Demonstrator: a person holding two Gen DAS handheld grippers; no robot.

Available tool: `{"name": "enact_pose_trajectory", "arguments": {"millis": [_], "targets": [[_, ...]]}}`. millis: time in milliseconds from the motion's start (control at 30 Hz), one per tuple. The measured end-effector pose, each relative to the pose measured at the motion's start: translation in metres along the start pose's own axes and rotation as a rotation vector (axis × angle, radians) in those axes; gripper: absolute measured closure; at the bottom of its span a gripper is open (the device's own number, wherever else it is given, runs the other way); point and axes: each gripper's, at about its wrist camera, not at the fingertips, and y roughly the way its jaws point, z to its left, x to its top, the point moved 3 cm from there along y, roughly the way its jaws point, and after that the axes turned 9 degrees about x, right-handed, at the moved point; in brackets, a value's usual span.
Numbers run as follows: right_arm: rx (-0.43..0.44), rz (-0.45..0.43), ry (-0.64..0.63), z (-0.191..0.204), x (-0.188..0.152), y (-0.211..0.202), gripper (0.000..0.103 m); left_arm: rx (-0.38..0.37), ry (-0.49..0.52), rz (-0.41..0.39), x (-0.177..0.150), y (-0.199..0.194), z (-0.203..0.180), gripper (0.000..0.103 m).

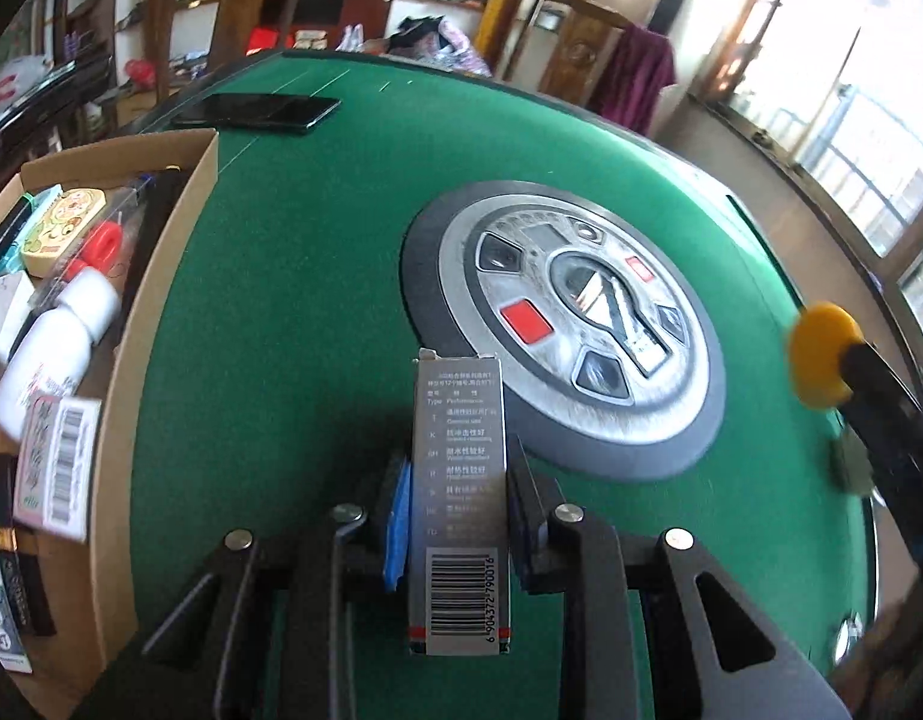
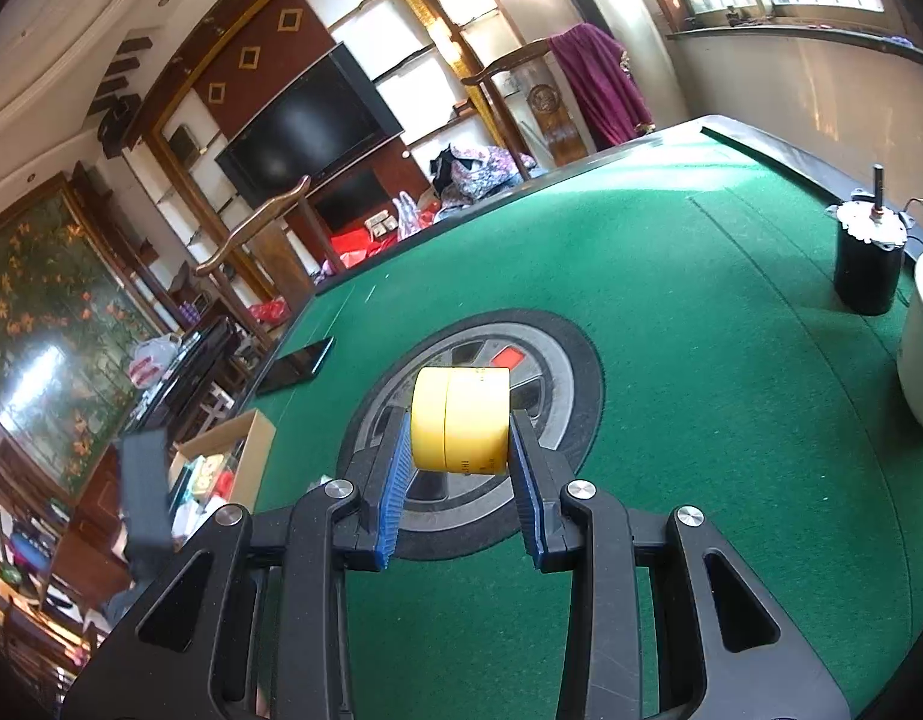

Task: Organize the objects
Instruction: 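Carry the medicine box and yellow tape roll over the tray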

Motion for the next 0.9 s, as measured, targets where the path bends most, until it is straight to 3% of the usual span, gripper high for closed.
{"name": "enact_pose_trajectory", "arguments": {"millis": [267, 567, 900], "targets": [[0.016, 0.049, -0.043, 0.010, -0.009, 0.013, 0.072, -0.074, 0.026, -0.094, -0.017, -0.041, 0.014, 0.077], [0.014, 0.090, -0.095, 0.022, -0.021, 0.024, 0.072, -0.149, -0.002, -0.149, -0.023, -0.074, 0.031, 0.077], [0.066, 0.150, -0.160, 0.066, -0.046, 0.040, 0.072, -0.211, -0.064, -0.229, -0.014, -0.117, 0.081, 0.077]]}}
